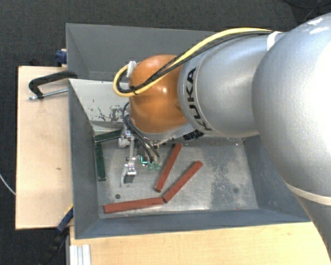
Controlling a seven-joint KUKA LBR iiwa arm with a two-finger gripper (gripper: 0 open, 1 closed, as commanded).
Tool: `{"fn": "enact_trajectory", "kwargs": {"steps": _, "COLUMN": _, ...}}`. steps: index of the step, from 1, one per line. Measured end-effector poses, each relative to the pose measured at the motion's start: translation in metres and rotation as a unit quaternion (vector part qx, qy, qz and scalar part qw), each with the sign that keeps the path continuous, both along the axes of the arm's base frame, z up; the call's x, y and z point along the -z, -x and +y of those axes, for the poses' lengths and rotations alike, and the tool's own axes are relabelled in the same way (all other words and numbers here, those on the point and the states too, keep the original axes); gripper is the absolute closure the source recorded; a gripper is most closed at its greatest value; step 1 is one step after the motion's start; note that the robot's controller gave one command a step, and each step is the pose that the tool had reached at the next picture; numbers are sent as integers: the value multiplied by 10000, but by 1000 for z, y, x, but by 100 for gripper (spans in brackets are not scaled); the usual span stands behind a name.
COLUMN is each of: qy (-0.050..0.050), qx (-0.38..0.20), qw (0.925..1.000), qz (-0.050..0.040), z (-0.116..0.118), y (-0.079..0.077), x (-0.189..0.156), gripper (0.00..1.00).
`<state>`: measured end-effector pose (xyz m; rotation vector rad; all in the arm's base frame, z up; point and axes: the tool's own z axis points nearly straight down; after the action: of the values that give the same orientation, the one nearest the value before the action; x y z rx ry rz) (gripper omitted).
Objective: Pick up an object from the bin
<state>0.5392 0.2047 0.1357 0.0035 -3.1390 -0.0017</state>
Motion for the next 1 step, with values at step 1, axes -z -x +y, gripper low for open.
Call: {"fn": "enact_trajectory", "kwargs": {"steps": 1, "qy": -3, "qx": 9, "qw": 10000, "qz": -12, "z": 0, "y": -1, "x": -1, "gripper": 0}}
